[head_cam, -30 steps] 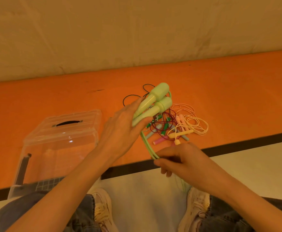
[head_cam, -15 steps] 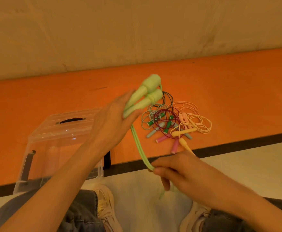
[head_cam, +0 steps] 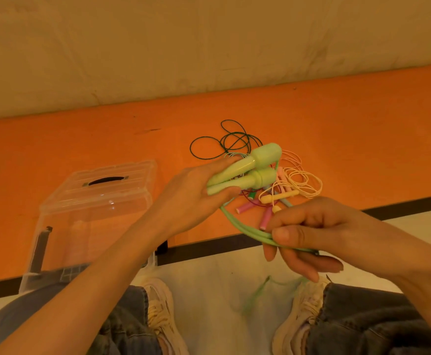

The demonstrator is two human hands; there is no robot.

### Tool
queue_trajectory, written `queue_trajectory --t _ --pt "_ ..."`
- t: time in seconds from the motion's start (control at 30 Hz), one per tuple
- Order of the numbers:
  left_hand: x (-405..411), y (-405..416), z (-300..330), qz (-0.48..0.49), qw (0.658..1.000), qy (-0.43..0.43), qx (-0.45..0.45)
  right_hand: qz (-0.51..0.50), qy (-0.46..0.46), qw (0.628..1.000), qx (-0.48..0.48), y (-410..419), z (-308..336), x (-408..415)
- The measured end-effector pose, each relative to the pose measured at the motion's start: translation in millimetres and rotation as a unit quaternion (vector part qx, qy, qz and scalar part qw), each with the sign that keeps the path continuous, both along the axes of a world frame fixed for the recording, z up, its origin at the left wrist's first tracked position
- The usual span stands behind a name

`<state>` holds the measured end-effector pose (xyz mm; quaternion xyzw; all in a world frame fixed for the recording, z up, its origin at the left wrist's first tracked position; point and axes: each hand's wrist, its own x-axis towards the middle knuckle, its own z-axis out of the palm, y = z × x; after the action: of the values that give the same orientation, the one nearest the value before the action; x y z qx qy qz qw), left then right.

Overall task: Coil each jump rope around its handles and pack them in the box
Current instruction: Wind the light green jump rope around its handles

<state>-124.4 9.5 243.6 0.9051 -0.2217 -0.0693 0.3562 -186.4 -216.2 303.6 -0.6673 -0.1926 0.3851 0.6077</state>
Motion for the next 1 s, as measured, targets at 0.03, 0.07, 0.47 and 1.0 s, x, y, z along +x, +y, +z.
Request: queue_trajectory --t 0.03,0.07,0.47,1.0 --pt "-1 -1 -2 -0.008 1.0 0.005 0.002 -0.001 0.004 1.0 0.01 0 0 1" --pt "-2 -3 -3 -0.017 1.0 0.005 0.008 -0.008 0.009 1.0 0.022 -1 -1 2" --pt "-10 -13 -2 -0.061 0.997 0.056 0.001 -0.132 0.127 0.963 0.196 -14 -14 13" --pt "-8 -13 8 -0.047 0.988 0.104 -0.104 -0.129 0.188 0.936 0.27 -20 -17 21"
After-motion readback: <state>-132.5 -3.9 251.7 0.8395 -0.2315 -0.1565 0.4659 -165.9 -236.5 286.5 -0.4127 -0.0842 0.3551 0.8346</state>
